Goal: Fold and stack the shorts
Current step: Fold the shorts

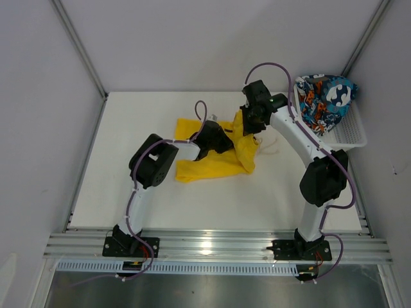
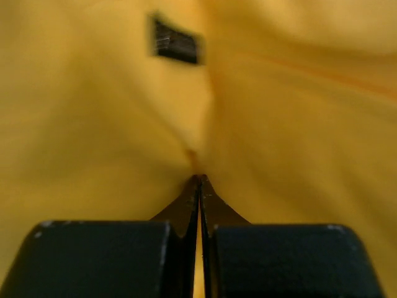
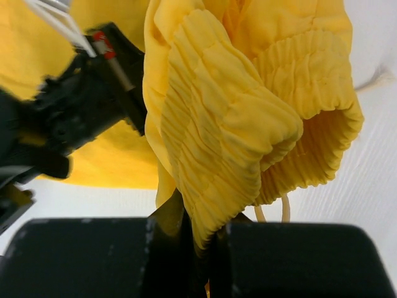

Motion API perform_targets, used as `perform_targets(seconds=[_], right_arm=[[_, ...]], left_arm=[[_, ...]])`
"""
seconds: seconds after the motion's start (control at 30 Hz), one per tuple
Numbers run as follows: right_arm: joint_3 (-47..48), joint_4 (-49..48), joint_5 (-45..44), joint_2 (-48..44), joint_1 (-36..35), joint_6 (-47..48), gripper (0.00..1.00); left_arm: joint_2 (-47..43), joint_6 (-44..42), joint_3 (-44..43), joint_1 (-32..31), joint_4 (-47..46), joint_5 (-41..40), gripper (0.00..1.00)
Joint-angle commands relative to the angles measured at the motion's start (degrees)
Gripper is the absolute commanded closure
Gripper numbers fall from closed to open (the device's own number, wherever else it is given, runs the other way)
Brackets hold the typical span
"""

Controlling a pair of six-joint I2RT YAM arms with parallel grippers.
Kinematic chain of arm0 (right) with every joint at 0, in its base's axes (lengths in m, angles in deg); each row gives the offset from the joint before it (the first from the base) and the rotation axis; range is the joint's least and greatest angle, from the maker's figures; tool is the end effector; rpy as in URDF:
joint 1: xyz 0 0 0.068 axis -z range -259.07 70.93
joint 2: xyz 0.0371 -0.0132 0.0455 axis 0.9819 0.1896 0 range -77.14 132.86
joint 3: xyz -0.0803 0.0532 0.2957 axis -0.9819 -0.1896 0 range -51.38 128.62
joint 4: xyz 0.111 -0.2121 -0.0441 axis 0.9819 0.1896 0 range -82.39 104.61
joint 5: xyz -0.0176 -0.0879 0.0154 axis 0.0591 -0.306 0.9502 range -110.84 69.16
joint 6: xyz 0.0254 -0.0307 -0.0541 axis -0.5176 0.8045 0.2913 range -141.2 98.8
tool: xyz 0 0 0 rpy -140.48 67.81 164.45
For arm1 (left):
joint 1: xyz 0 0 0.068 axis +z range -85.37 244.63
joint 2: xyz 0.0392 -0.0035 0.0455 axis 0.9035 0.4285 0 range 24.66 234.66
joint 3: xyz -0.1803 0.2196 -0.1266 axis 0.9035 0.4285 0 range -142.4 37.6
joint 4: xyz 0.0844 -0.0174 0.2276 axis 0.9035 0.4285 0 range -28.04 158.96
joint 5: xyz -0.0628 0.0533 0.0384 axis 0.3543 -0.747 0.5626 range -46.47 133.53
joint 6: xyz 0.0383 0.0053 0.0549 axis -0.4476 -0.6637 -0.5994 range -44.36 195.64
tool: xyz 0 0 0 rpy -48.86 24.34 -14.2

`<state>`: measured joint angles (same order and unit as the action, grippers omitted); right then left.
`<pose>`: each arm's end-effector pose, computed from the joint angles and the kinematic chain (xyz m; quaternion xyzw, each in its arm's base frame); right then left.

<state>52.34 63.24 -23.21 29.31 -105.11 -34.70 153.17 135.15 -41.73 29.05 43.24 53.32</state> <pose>0.3613 0.1741 0.3448 -0.0995 0.9568 0.0734 0.2631 0.4103 -0.3047 0.1551 -0.1378 0.8548 -0.4151 0.2794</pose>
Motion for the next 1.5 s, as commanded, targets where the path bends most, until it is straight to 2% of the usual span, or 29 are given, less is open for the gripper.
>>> perform_targets(seconds=[0.0,0.13,0.3,0.5,0.6,0.83,1.07,1.23,1.47], right_arm=[[2.98,-3.78,1.67,-0.46,-0.06,-0.92,1.00],[2.19,-6.67,9.55,-1.51,-0.59,-1.01,1.00],[-1.41,-12.21,13.79,-4.15,-2.78,-3.28,1.00],[-10.64,-27.31,23.54,-6.61,-2.96,-10.58,1.00],[-12.49,-29.00,23.20,-6.70,-2.52,-12.25,1.00],[-16.45,-30.85,24.52,-11.00,3.36,-15.33,1.00],[-15.22,-28.22,27.33,-13.55,8.02,-13.23,1.00],[-13.37,-24.96,28.74,-12.85,9.34,-11.11,1.00],[-14.25,-26.19,30.49,-12.32,9.52,-11.73,1.00]], left_arm=[[3.41,2.90,-1.53,-0.55,-1.74,0.67,1.00],[3.59,2.02,-4.51,-1.08,2.45,-2.21,1.00],[4.47,3.16,-6.62,-1.17,4.21,-1.61,1.00],[5.53,5.27,-8.12,-1.78,5.80,-1.78,1.00],[5.35,6.85,-6.90,-1.87,4.49,-1.61,1.00],[3.33,8.78,-3.99,-1.52,-0.87,1.29,1.00],[-3.96,9.14,-1.80,-0.73,-1.58,3.84,1.00],[-11.06,8.96,2.07,1.12,-1.67,6.30,0.95],[-24.68,-0.15,13.74,6.47,4.56,5.61,0.92]])
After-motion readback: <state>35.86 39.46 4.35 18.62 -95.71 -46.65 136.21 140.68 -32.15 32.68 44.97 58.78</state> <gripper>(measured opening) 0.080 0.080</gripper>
